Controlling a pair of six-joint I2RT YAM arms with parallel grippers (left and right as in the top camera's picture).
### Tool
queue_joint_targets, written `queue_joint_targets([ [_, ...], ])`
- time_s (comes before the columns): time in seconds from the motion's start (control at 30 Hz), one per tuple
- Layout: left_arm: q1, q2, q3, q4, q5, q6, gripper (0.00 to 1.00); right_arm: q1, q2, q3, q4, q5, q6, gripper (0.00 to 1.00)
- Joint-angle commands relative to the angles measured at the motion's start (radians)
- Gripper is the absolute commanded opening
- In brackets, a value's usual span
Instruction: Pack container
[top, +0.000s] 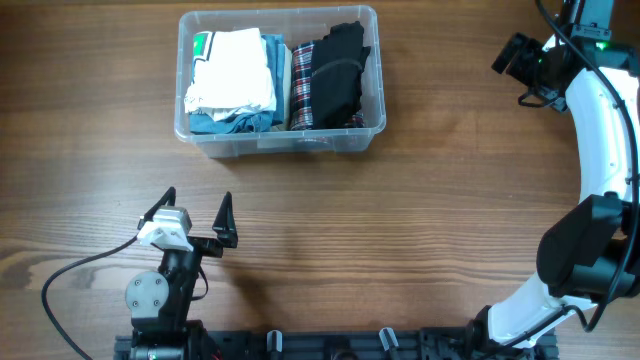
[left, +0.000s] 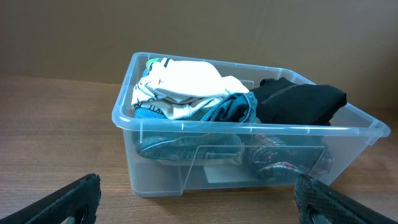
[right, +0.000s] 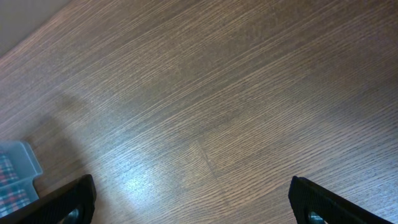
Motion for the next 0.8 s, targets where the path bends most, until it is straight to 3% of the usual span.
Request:
queue_joint_targets([
  [0.0,0.005,-0.012,-0.006,-0.001,0.008,-0.005,1.0,0.0,0.011,-0.002,0.0,0.02,-0.012,1.0],
  [0.23,0.005,-0.012,-0.006,-0.001,0.008,-0.005,1.0,0.017,-0.067,-0.002,0.0,0.02,-0.012,1.0],
  [0.43,0.005,-0.012,-0.006,-0.001,0.008,-0.005,1.0,0.209,-0.459,-0.063,0.001,0.021,-0.012,1.0],
  [0.53,0.005,-0.012,-0.006,-0.001,0.008,-0.005,1.0,0.247,-0.675,-0.267,0.084,0.026,-0.003,1.0],
  [0.6,0.005,-0.012,-0.006,-0.001,0.008,-0.005,1.0,0.232,-0.884,-0.529,0.306,-0.006,0.024,1.0],
  [0.77,0.005,-0.012,-0.006,-0.001,0.008,-0.005,1.0,0.132,-1.285,-1.025,0.703,-0.336,-0.221,1.0],
])
